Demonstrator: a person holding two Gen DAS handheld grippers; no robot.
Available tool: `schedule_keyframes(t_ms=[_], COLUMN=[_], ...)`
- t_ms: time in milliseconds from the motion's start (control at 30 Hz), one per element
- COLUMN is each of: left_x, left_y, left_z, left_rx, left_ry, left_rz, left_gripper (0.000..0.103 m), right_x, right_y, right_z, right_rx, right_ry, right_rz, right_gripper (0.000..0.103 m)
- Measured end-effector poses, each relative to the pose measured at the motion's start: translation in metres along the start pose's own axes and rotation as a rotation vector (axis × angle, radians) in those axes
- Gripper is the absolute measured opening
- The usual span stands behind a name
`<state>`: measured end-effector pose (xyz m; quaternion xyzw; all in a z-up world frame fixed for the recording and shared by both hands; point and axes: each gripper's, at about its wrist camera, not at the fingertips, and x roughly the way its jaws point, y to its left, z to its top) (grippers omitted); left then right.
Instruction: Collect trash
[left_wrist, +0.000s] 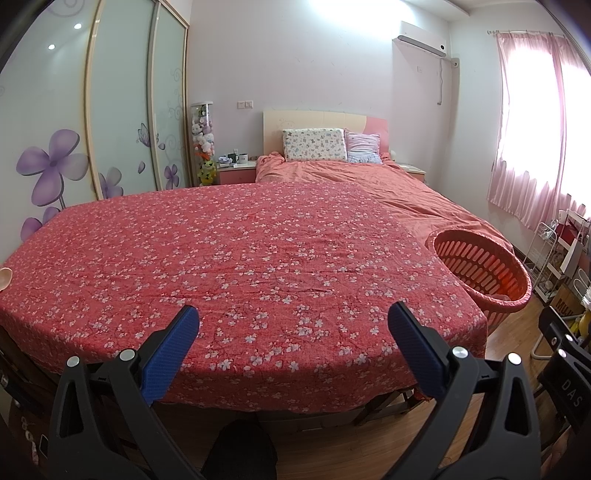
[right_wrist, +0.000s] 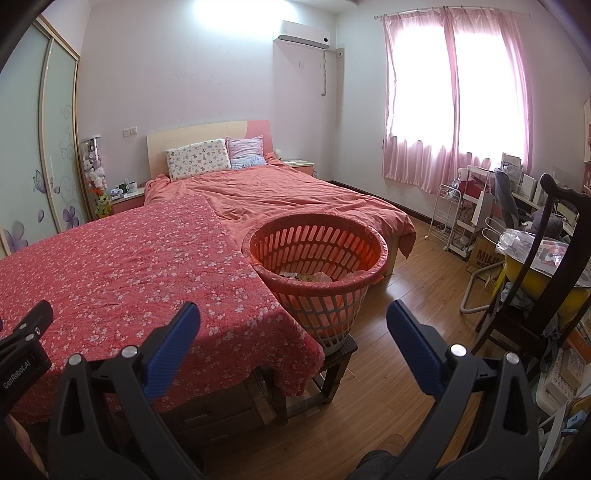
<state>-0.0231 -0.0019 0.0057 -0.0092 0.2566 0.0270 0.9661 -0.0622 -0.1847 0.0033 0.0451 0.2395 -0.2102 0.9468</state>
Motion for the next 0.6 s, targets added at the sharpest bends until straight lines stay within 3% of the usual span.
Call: schedule_keyframes(t_ms=[600], left_x=[0.0008], left_y=[0.0014], left_z=[0.0024], left_rx=[0.008], left_ry=[0.003], left_rz=[-0.007], left_gripper=[0.101], right_x=[0.0000], right_y=[0.0002], right_z=[-0.0001], right_rx=[0.001], right_ry=[-0.002], right_rz=[0.000], right_gripper=[0.099])
